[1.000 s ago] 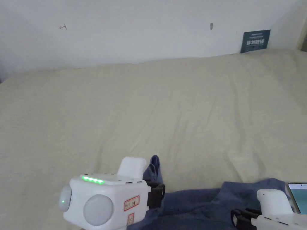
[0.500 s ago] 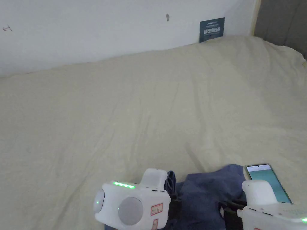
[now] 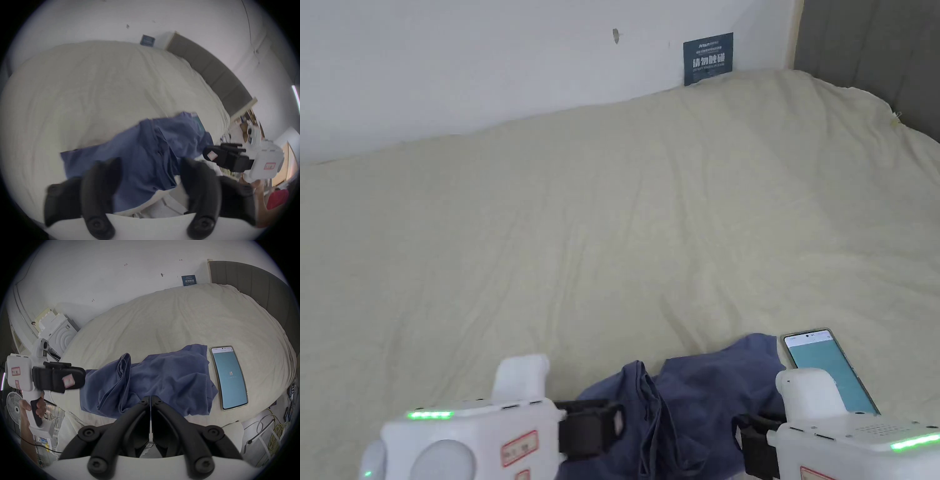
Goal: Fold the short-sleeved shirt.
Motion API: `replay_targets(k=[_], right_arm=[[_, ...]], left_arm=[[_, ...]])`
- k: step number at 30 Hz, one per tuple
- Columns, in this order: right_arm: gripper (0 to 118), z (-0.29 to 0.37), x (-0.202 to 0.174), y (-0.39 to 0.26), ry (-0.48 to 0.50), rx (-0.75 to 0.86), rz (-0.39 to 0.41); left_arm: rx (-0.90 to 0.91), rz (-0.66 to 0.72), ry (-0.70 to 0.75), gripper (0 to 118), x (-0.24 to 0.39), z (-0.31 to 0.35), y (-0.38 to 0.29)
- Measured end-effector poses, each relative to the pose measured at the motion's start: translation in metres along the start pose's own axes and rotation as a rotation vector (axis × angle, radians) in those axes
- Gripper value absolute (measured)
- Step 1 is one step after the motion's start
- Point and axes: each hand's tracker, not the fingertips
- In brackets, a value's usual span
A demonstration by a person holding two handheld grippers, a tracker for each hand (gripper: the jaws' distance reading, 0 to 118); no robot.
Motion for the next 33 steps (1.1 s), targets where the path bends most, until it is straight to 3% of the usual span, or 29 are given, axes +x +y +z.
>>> replay_targets(k=[3,4,6,17,21,26,33], right_arm=[[5,0.003,0.002,0.0,0.003,0.018,-0.015],[5,0.005,0.002,-0.001,0.007,0.025,-0.019],[5,0.009,0.001,-0.002,0.021,0.039,-0.022],[5,0.01,-0.003,-0.004,0.05,0.031,-0.019],[5,0.004,0.009,-0.005,0.025,0.012,-0.002],[5,0.004,0.031,-0.01,0.031,0.014,-0.05],[5,0.003,0.037,-0.014,0.01,0.006,-0.041]], left_arm=[[0.052,-0.041,0.156,6,-0.007,0.003,-0.007],[0.033,-0.051,0.192,4,-0.009,0.001,-0.009],[-0.03,-0.009,0.13,0,-0.018,-0.007,-0.014],[-0.143,0.028,0.061,0,0.016,-0.079,-0.038],[-0.192,0.013,-0.032,0,0.037,-0.094,-0.042],[-0.2,-0.027,-0.046,0,0.059,-0.105,-0.038],[-0.182,0.006,-0.117,0,0.053,-0.101,-0.037]])
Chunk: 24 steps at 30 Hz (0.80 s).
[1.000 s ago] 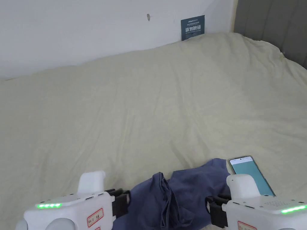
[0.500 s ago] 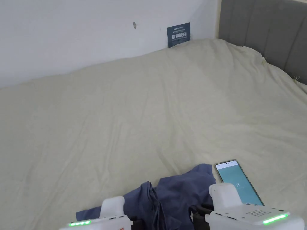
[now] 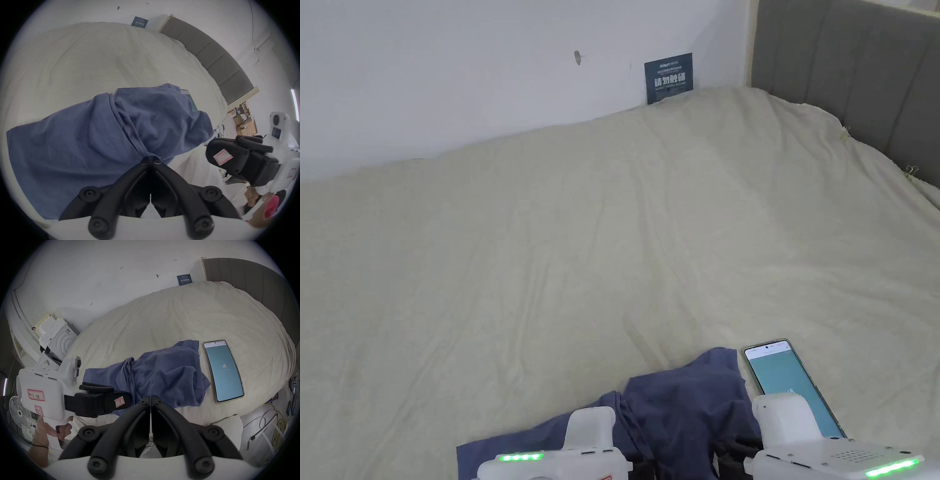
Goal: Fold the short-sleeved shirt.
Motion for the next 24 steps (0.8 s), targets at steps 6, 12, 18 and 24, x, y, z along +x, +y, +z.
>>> replay_targets(k=[6,12,18,24], right_arm=[[5,0.001,-0.021,0.001,0.013,-0.002,0.032],[5,-0.004,-0.04,0.002,0.03,-0.006,0.071],[5,-0.006,-0.069,0.001,0.044,-0.025,0.115],[5,-0.009,-0.089,0.002,0.052,-0.047,0.145]], left_arm=[[0.078,0.012,-0.002,0,-0.013,0.061,-0.011],[0.165,0.101,0.103,0,-0.081,0.108,-0.016],[0.158,0.228,0.179,86,-0.057,0.096,-0.021],[0.153,0.308,0.222,91,-0.133,0.133,-0.06]])
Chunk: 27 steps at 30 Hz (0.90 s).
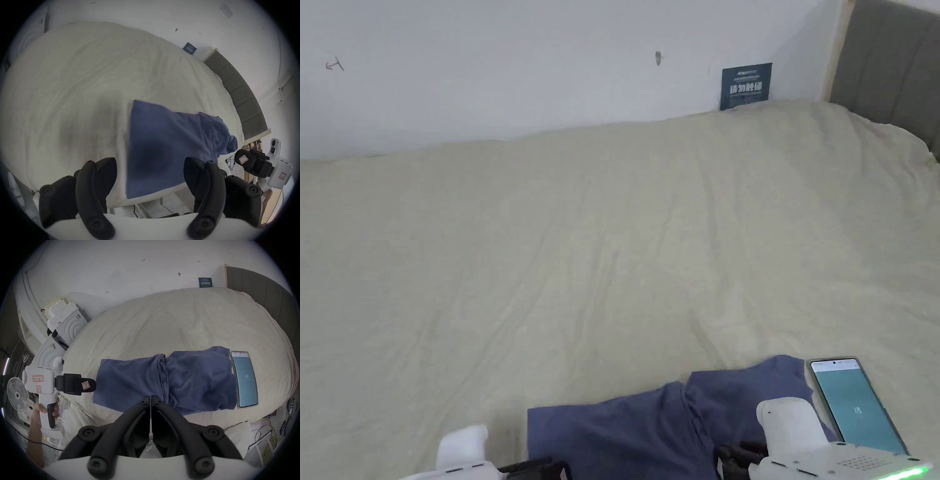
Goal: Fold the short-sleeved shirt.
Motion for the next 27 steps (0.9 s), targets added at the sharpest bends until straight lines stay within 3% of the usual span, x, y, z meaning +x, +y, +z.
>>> replay_targets(k=[5,10,11,12,14,17,18,19,21,25,27], right_arm=[[5,-0.004,-0.008,0.004,-0.004,-0.012,0.018],[5,-0.004,-0.018,0.006,-0.011,-0.026,0.035],[5,-0.004,-0.02,0.006,-0.014,-0.028,0.036],[5,-0.005,-0.017,0.006,-0.015,-0.031,0.035],[5,-0.006,-0.018,0.006,-0.014,-0.035,0.031],[5,-0.009,-0.018,0.004,-0.009,-0.043,0.027],[5,-0.01,-0.019,0.004,-0.009,-0.048,0.029],[5,-0.011,-0.021,0.003,-0.01,-0.053,0.032],[5,-0.013,-0.021,0.002,-0.014,-0.06,0.037],[5,-0.014,-0.02,0.0,-0.012,-0.07,0.041],[5,-0.016,-0.02,-0.001,-0.016,-0.075,0.036]], left_arm=[[-0.007,0.076,-0.035,94,-0.04,-0.025,0.009],[0.018,0.078,-0.063,95,-0.019,-0.036,0.003],[0.022,0.071,-0.064,85,-0.013,-0.038,-0.001],[0.022,0.063,-0.051,63,-0.012,-0.037,0.0],[0.015,-0.004,0.033,44,-0.002,-0.039,-0.002],[0.008,0.01,0.002,37,-0.003,-0.04,0.0],[0.0,0.063,-0.002,27,-0.001,-0.042,0.001],[0.004,0.054,-0.008,24,0.0,-0.043,0.002],[-0.004,-0.012,0.029,21,0.006,-0.043,0.0],[0.0,-0.019,0.026,13,0.014,-0.036,0.0],[0.002,0.036,-0.087,13,0.014,-0.037,-0.001]])
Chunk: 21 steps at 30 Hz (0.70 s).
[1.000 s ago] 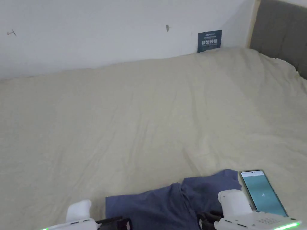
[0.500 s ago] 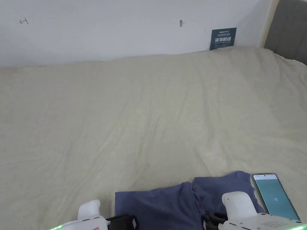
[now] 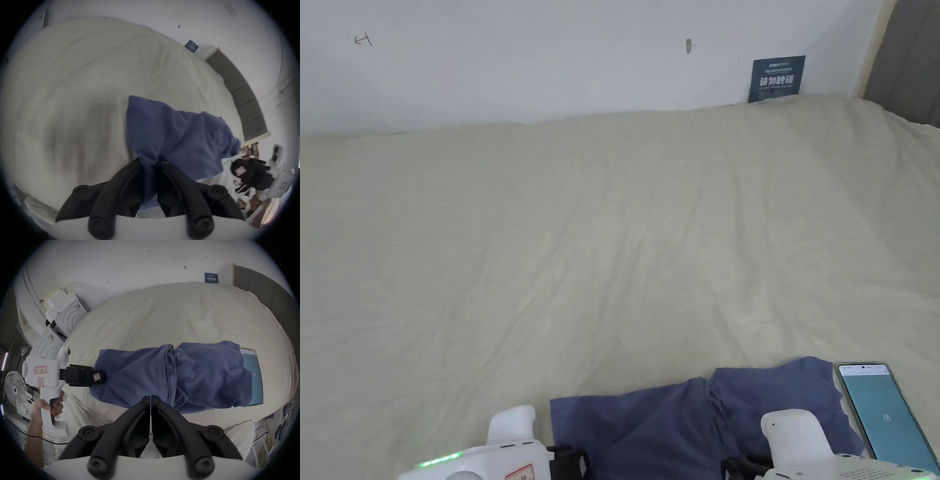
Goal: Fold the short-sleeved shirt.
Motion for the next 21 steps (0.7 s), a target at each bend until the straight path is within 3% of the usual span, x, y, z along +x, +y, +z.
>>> replay_targets(k=[4,14,15,21], right_arm=[[5,0.002,0.001,0.0,-0.006,-0.003,-0.009],[5,0.007,0.006,0.004,-0.018,-0.003,-0.024],[5,0.008,0.006,0.004,-0.006,0.006,-0.035],[5,0.007,0.012,0.006,-0.004,0.017,-0.031]], left_arm=[[0.0,-0.024,0.03,13,0.0,-0.001,-0.001],[0.049,0.155,-0.104,13,-0.027,0.027,0.011],[0.067,0.122,-0.113,13,-0.03,0.033,0.013],[0.098,0.074,0.008,13,-0.056,0.065,0.03]])
